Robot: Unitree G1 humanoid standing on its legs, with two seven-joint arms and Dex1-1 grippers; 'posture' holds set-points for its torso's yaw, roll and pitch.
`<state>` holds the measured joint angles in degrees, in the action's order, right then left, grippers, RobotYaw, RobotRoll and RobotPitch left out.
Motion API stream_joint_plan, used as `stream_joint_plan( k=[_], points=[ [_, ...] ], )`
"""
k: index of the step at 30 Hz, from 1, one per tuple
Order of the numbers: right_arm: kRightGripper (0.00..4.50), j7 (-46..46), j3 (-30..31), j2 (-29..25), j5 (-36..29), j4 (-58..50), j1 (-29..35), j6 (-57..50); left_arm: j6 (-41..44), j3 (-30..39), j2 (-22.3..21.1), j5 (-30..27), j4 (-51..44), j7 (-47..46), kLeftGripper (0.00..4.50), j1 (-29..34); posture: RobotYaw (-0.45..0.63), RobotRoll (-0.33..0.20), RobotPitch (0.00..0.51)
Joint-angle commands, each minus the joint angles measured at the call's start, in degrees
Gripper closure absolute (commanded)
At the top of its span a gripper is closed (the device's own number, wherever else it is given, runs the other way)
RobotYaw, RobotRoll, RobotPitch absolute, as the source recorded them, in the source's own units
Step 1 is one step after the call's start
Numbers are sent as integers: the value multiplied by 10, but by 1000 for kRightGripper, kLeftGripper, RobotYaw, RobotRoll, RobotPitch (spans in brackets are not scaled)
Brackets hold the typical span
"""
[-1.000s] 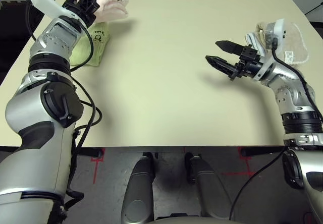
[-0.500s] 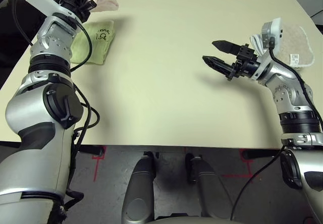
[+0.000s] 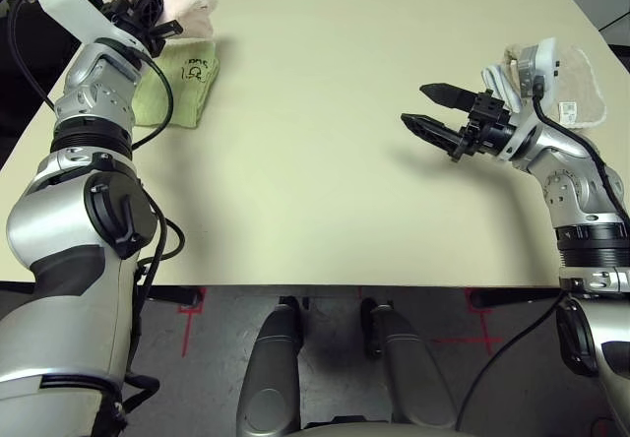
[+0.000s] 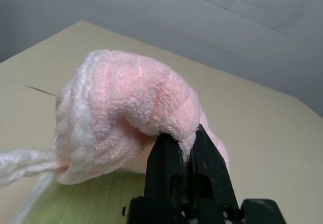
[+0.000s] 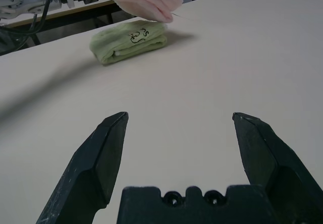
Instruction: Fold the towel and set it aside.
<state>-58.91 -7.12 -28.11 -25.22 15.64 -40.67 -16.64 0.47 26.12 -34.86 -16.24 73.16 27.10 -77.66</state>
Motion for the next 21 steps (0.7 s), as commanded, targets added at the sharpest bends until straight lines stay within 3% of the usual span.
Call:
stream_joint_plan(
  k=[1,12,21],
  points=[
    [0,-2,0,-5,-5,-9,6,-2,8,8,-9,-6,7,-2,4486,15,33,0,228],
    [0,-4,1,-4,-5,-8,6,-2,51,22,-22,-24,-7,0,4486,37,53,0,230],
    [0,-8,4,-4,-2,-4,6,1,151,63,-23,-84,-63,-39,4486,63,65,0,230]
  ],
)
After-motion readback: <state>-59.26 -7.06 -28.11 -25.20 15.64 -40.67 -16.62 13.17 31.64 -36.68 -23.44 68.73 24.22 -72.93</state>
